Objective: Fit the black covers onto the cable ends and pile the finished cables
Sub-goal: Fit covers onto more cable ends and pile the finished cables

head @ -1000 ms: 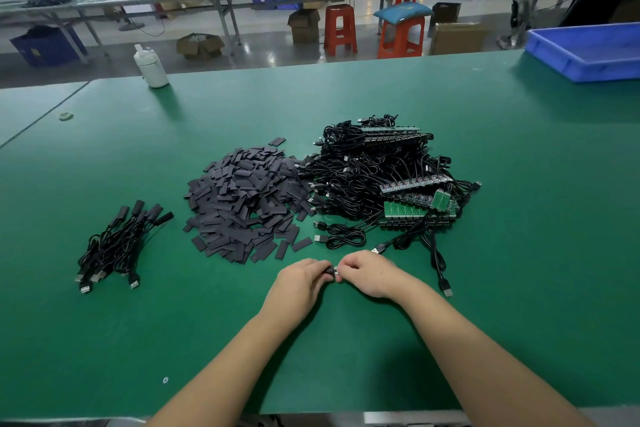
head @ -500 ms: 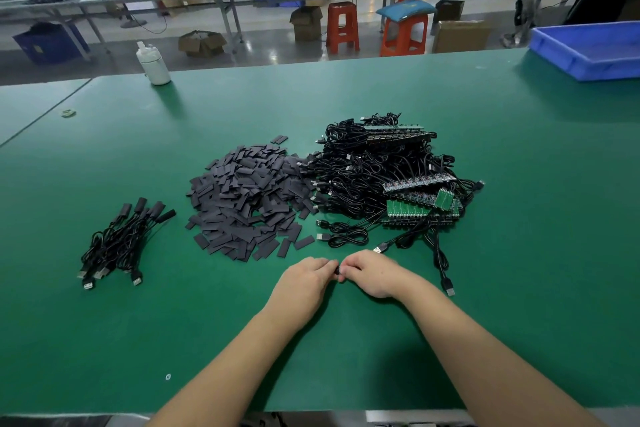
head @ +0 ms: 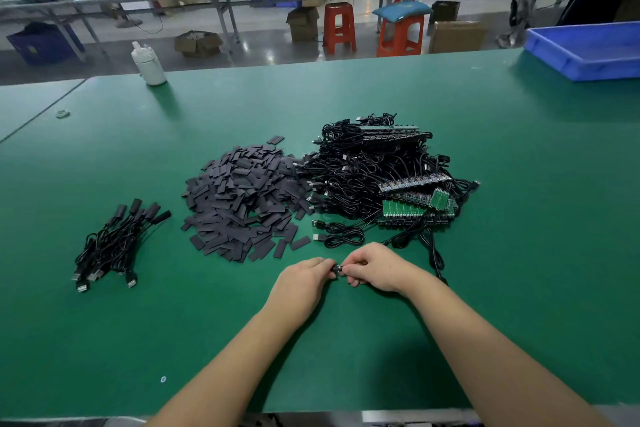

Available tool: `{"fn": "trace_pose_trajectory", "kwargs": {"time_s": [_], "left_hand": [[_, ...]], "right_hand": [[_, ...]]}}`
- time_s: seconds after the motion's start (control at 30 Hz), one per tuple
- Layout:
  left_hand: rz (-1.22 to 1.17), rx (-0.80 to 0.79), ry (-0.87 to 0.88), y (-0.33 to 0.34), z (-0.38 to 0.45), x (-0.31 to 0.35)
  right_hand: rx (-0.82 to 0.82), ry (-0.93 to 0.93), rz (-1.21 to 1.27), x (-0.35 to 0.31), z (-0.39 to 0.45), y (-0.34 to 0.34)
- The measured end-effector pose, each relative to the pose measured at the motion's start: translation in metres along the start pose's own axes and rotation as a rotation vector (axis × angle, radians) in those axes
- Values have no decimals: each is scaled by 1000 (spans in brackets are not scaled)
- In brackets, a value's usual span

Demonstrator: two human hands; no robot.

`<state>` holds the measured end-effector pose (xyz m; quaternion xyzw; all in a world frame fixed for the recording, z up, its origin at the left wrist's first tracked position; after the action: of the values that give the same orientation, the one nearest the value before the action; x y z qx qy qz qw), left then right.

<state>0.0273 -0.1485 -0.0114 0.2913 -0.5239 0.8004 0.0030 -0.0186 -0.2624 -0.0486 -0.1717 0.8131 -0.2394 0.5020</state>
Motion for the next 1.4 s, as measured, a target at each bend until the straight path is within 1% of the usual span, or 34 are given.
{"fn": "trace_pose_trajectory", "kwargs": {"time_s": [0.17,0.43,0.73,0.8,0.87,0.93,1.0,1.07,1.1,1.17,1.33,1.4], "left_hand": [[-1,-10,25,3,1,4],[70,-52,32,13,3,2],[160,-155,-48,28,0,-4],[146,-174,-66,29,0,-5],[76,-150,-109,24,2,-6],[-77,-28,-206,8,3,-12],[-323,107,-409,-4,-2,-32],[-655,134,-652,2,-12,-52],[-761,129,-722,7,-15,-58],[-816,101,-762,10,-18,-62],[-702,0,-671,2,-13,-59],[-739,-48,-658,2,-13,-57]], "right_hand": [[11,-7,4,0,0,0],[26,-10,-42,-2,-1,-2],[57,47,-57,-1,2,1],[65,56,-45,-1,2,2],[74,67,-43,0,2,3],[82,78,-36,1,2,3],[92,82,-31,1,0,2],[101,84,-27,1,-1,1],[103,84,-26,0,-1,0],[101,87,-25,0,-1,0],[71,76,-16,-4,0,0],[78,63,29,-8,-1,-1]]}}
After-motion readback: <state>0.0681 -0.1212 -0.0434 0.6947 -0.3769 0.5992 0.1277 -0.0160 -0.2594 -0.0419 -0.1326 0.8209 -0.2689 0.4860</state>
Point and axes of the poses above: each hand's wrist, its own z-axis towards the middle knuckle, its own y-axis out of the palm, x = y × z, the point moved 10 cm from there along z, towards the middle knuckle, and after that the axes turned 7 degrees about -z, right-handed, at the moved point
